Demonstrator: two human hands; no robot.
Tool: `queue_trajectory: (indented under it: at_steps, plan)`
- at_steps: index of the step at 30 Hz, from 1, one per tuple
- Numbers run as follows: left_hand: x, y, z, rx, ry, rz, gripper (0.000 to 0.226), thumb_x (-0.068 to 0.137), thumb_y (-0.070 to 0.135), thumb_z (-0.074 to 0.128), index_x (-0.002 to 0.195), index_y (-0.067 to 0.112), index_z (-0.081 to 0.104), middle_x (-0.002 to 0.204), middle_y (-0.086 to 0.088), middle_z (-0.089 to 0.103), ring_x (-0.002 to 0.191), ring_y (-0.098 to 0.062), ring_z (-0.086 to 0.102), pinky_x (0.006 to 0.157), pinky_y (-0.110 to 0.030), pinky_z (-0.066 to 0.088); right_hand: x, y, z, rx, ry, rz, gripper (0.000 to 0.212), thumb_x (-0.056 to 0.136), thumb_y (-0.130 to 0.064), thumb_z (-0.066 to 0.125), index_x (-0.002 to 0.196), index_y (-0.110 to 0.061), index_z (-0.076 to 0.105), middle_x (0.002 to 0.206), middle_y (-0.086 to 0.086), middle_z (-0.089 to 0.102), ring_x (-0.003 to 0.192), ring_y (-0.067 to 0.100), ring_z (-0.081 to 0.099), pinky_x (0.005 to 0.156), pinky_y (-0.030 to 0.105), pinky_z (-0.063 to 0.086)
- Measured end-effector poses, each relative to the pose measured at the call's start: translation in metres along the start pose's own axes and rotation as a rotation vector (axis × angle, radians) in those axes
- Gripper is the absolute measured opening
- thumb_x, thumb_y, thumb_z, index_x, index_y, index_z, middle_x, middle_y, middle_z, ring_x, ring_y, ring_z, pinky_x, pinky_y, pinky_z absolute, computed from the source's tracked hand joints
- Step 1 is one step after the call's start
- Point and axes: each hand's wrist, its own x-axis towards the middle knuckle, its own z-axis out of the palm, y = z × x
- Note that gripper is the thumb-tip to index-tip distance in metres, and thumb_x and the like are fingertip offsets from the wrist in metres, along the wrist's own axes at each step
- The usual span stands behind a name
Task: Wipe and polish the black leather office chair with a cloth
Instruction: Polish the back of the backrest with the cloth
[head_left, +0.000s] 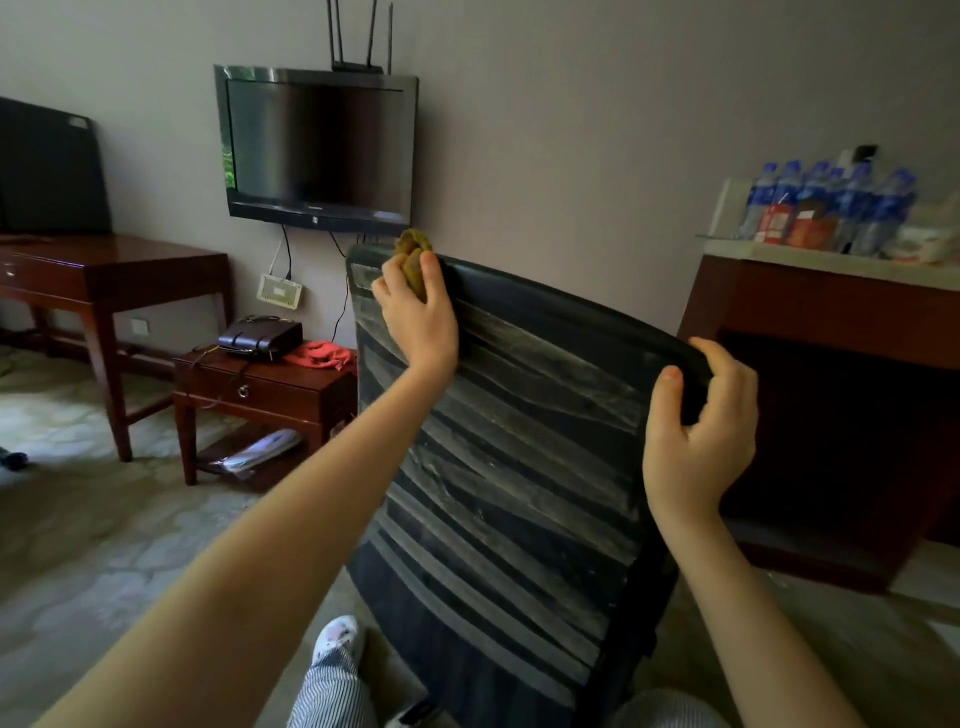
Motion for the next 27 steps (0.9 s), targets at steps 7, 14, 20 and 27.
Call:
queue_trajectory:
  at_steps: [7,14,20,27]
  plan:
    - [-0.090,0.024,0.022,0.017,-0.102,0.314,0.026,0.093,0.039,0.045,0.094,0.014,0.051,0.101,0.003,0.042,0.089,-0.016,0.048,0.075,-0.027,0.042,-0.001,0.002,0.003,0.002,0.025,-0.007,0.033,0.092,-0.022,0.047,0.116,-0.003,0.058,0.107,0.012,0.060,0.092,0.003,0.046,0.075,-0.001,0.031]
    - [-0.122,0.027,0.042,0.174,-0.195,1.102,0.022,0.093,0.042,0.044,0.097,0.020,0.047,0.090,-0.015,0.062,0.073,-0.025,0.053,0.047,-0.028,0.044,0.003,0.021,0.007,-0.196,0.172,-0.118,0.034,0.096,-0.021,0.042,0.124,-0.004,0.050,0.122,0.017,0.055,0.108,0.023,0.046,0.087,0.032,0.035]
    - [-0.092,0.005,0.036,0.220,-0.126,1.042,0.020,0.087,0.030,0.056,0.100,0.018,0.046,0.105,-0.009,0.046,0.085,-0.023,0.049,0.052,-0.028,0.048,-0.021,0.020,0.013,-0.385,0.216,-0.358,0.039,0.094,-0.017,0.046,0.132,-0.007,0.041,0.136,0.012,0.033,0.122,0.027,0.035,0.102,0.040,0.024]
    - [-0.026,-0.021,0.011,0.163,-0.051,0.582,0.026,0.088,0.026,0.048,0.104,0.006,0.052,0.107,-0.025,0.051,0.091,-0.024,0.050,0.074,-0.030,0.044,-0.037,0.044,0.033,-0.518,0.069,-0.556,0.049,0.092,-0.026,0.042,0.139,-0.012,0.036,0.139,0.007,0.036,0.141,0.020,0.017,0.116,0.036,0.006]
